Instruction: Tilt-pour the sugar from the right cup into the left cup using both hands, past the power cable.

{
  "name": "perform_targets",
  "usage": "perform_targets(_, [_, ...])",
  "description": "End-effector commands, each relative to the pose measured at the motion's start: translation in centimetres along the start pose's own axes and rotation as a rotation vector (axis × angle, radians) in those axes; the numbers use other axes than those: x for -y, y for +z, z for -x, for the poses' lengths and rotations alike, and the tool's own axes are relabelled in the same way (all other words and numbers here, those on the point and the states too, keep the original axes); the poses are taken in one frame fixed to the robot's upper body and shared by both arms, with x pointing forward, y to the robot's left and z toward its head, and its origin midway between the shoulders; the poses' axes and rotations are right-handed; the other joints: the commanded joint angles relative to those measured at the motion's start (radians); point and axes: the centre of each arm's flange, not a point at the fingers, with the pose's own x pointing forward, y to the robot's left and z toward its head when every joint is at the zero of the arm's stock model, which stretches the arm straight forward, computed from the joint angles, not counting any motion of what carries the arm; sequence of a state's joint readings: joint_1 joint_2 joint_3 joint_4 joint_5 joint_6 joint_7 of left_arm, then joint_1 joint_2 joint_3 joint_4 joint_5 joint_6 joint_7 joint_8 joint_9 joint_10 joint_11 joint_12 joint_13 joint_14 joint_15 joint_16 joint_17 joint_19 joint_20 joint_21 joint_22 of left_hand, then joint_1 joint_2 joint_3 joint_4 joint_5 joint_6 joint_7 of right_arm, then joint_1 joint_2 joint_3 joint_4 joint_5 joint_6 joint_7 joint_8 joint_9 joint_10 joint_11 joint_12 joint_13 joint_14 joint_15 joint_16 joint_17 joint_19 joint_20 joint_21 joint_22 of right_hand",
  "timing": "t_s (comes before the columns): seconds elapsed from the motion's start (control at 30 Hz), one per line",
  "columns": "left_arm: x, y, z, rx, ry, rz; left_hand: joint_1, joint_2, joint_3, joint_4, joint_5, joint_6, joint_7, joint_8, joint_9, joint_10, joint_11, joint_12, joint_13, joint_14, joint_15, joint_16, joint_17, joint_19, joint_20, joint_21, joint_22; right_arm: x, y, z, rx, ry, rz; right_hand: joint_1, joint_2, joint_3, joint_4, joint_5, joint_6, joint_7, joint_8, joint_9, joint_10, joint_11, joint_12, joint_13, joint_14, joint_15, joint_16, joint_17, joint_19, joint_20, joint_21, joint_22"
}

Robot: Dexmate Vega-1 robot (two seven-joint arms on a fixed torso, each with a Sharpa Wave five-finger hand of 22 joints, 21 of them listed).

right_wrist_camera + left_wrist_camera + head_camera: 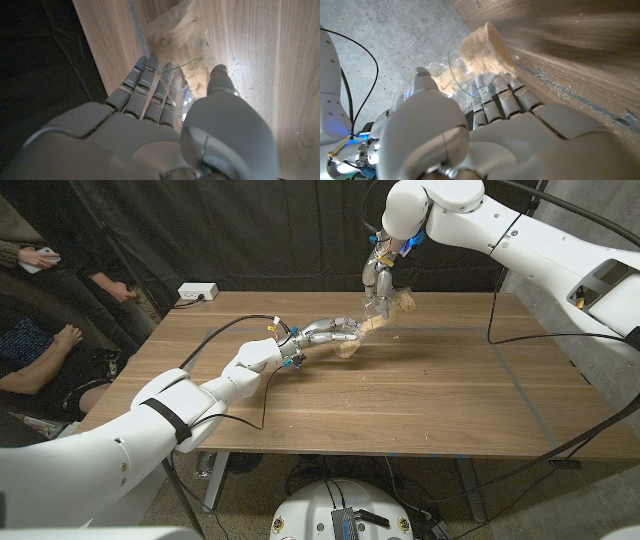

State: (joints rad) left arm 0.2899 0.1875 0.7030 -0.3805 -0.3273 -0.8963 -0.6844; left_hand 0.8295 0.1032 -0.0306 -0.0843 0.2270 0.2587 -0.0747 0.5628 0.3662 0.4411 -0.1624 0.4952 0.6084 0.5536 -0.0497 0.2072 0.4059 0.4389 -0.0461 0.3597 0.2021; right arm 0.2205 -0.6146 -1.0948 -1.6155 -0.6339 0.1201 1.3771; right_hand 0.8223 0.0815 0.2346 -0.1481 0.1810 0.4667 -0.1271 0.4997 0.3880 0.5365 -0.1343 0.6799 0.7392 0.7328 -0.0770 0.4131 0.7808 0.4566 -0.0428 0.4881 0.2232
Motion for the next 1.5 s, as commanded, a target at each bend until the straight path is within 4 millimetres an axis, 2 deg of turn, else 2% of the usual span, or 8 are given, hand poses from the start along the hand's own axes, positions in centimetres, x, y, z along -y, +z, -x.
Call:
perform_targets(0.03, [0.13, 0.21, -0.19, 0.010, -0.003, -0.002, 0.008, -0.002, -0.004, -0.005, 0.001, 0.009, -0.002, 0.006, 0.002, 0.006, -0.003, 0.006, 0.002, 0.007, -0.129, -0.003, 0.005, -0.003, -0.036, 0.004, 0.004, -0.11, 0.38, -0.07, 0.002, 0.010, 0.012, 0.028, 0.026, 0.007, -0.001, 0.005, 0.027, -0.014, 0.004, 0.002, 0.010, -0.002, 0.001, 0.002, 0.012, -0.159, 0.004, 0.004, -0.005, -0.091, 0.008, 0.003])
perform_targets(0.77, [0.89, -0.02, -0.29, 0.019, 0.008, 0.016, 0.011, 0.004, -0.006, -0.003, 0.001, 0.011, -0.001, 0.009, 0.002, 0.012, -0.003, 0.010, 0.001, 0.013, -0.132, -0.001, 0.006, -0.001, -0.037, 0.006, 0.004, 0.04, 0.65, -0.17, 0.013, 0.017, 0.017, 0.028, 0.026, 0.010, 0.002, 0.004, 0.035, -0.014, 0.002, 0.002, 0.015, -0.008, -0.002, 0.006, 0.017, -0.159, 0.003, 0.010, -0.006, -0.092, 0.011, 0.003])
perform_targets(1.13, [1.13, -0.05, -0.38, 0.022, 0.011, 0.021, 0.013, 0.008, -0.006, -0.003, 0.001, 0.015, -0.002, 0.012, 0.003, 0.013, -0.002, 0.011, 0.002, 0.015, -0.130, -0.001, 0.006, 0.002, -0.037, 0.008, 0.004, -0.14, 0.70, -0.12, 0.011, 0.024, 0.021, 0.028, 0.026, 0.010, 0.002, 0.004, 0.038, -0.013, 0.001, 0.002, 0.020, 0.000, -0.003, 0.006, 0.018, -0.159, 0.002, 0.012, -0.006, -0.091, 0.012, 0.003])
perform_targets(1.47, [1.09, -0.02, -0.36, 0.025, 0.015, 0.021, 0.015, 0.009, -0.007, -0.002, 0.000, 0.015, 0.001, 0.013, 0.002, 0.013, -0.003, 0.012, 0.001, 0.016, -0.132, -0.001, 0.006, 0.002, -0.038, 0.009, 0.004, -0.05, 0.58, 0.01, 0.004, 0.017, 0.009, 0.029, 0.026, 0.011, 0.002, 0.004, 0.042, -0.011, 0.001, 0.002, 0.025, -0.011, -0.004, 0.006, 0.020, -0.159, 0.002, 0.014, -0.005, -0.091, 0.014, 0.003])
perform_targets(1.5, [1.08, -0.03, -0.34, 0.024, 0.016, 0.021, 0.015, 0.009, -0.007, -0.002, 0.000, 0.014, 0.002, 0.012, 0.002, 0.013, -0.003, 0.012, 0.001, 0.015, -0.132, -0.001, 0.006, 0.001, -0.038, 0.008, 0.004, -0.02, 0.54, 0.07, 0.001, 0.015, 0.008, 0.030, 0.026, 0.012, 0.002, 0.004, 0.042, -0.013, 0.001, 0.002, 0.025, -0.005, -0.004, 0.007, 0.020, -0.159, 0.002, 0.014, -0.006, -0.091, 0.014, 0.003])
